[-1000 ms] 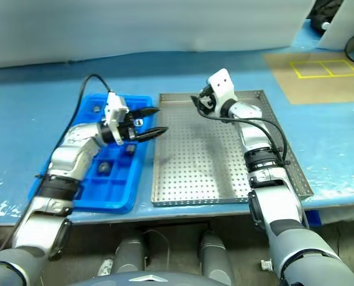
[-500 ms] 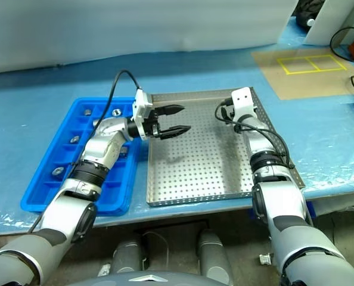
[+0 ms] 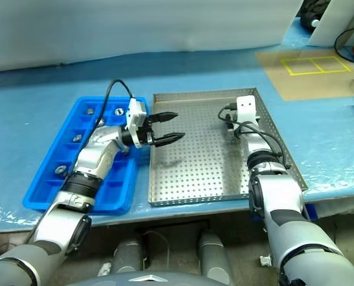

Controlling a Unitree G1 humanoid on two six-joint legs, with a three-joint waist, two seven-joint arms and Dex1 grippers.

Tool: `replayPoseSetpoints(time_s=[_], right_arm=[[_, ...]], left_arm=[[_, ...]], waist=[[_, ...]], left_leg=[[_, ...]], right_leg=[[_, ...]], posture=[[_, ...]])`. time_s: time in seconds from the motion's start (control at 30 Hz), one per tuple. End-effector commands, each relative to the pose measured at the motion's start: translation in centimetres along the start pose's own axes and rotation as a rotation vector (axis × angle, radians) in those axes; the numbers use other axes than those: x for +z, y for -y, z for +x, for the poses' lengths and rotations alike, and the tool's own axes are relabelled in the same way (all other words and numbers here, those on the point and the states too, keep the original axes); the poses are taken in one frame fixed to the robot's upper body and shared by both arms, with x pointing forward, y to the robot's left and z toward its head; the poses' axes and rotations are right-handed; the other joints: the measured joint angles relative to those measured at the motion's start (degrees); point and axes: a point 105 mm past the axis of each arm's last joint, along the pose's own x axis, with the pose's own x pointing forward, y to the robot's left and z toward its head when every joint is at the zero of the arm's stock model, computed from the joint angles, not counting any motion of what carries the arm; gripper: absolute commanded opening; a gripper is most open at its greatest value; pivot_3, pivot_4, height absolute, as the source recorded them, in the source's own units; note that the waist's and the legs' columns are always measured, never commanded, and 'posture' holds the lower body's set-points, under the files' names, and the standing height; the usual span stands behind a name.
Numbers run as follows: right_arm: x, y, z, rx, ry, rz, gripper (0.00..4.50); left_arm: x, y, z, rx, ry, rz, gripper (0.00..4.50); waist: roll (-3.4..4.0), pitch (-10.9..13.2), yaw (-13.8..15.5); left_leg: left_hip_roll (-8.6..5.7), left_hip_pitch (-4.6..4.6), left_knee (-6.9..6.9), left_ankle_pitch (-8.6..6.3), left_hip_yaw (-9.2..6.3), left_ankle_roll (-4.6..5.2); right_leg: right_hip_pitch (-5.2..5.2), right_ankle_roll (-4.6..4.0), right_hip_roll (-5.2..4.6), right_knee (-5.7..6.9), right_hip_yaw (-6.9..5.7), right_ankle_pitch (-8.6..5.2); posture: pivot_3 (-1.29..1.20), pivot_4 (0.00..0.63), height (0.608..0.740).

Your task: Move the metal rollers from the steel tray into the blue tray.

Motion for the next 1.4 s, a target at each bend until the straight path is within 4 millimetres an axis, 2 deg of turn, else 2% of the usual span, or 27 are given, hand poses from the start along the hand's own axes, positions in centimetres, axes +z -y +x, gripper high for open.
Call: replayPoseSetpoints(time_s=[0.03, 0.37, 0.47, 0.57, 0.7, 1.0, 1.13, 1.4], right_arm=[[1.7, 0.9, 0.1, -0.041, 0.035, 0.057, 3.99], [0.8, 1.1, 0.0, -0.049, 0.018, 0.077, 3.99], [0.8, 1.0, 0.0, -0.042, 0.023, 0.078, 3.10], [0.4, 1.4, 0.0, -0.063, 0.001, 0.081, 2.04], [0.4, 1.4, -0.1, -0.051, 0.013, 0.083, 1.81], [1.2, 1.3, 0.0, -0.026, 0.037, 0.065, 1.81], [3.9, -0.7, -0.3, 0.123, 0.142, -0.007, 1.81], [7.1, -3.8, -2.8, 0.350, 0.286, -0.101, 1.81]], left_arm=[[1.3, 0.0, -0.1, 0.000, 0.027, 0.041, 4.02], [0.9, -0.1, -0.1, 0.005, 0.014, 0.041, 4.02], [0.9, -0.2, -0.2, 0.007, 0.012, 0.041, 4.02], [0.9, -0.1, -0.4, 0.005, 0.009, 0.040, 4.02], [0.7, -0.1, -0.6, 0.009, 0.004, 0.040, 4.02], [0.9, -0.2, -1.0, 0.016, 0.002, 0.046, 4.02], [2.2, 0.4, -2.4, -0.034, 0.013, 0.028, 4.02], [2.6, 0.4, -5.9, -0.052, -0.093, 0.048, 4.02]], waist=[[0.00, 0.0, 0.1], [0.06, 0.0, 0.6], [0.11, 0.1, 0.7], [0.14, 0.1, 0.7], [0.14, 0.1, 0.7], [0.15, 0.1, 0.6], [0.20, 0.1, 0.4], [0.27, 0.2, 0.7]], left_leg=[[0.00, 0.01, 0.00, 0.00, 0.01, 0.00], [0.01, 0.00, -0.03, 0.00, 0.05, -0.01], [0.01, 0.00, -0.04, -0.01, 0.06, -0.01], [0.01, -0.01, -0.05, -0.01, 0.06, -0.01], [0.01, -0.02, -0.08, 0.00, 0.06, -0.01], [0.01, -0.04, -0.09, -0.01, 0.07, -0.01], [0.04, -0.13, -0.13, 0.00, 0.10, -0.02], [0.05, -0.24, -0.25, 0.01, 0.11, -0.03]], right_leg=[[0.00, 0.00, 0.00, 0.00, 0.00, 0.00], [-0.07, 0.00, 0.00, -0.02, 0.00, 0.00], [-0.07, 0.00, 0.00, -0.02, 0.01, 0.00], [-0.09, 0.00, 0.00, -0.03, 0.02, 0.00], [-0.09, 0.00, 0.00, -0.05, 0.01, 0.00], [-0.11, 0.01, 0.00, -0.08, 0.01, -0.01], [-0.28, 0.01, 0.01, -0.06, 0.01, -0.01], [-0.38, 0.00, 0.03, -0.18, 0.02, -0.01]], posture=[[-0.26, 0.150, 0.740], [-0.26, 0.150, 0.740], [-0.27, 0.150, 0.740], [-0.27, 0.150, 0.740], [-0.26, 0.150, 0.740], [-0.26, 0.150, 0.740], [-0.26, 0.150, 0.740], [-0.27, 0.150, 0.740]])
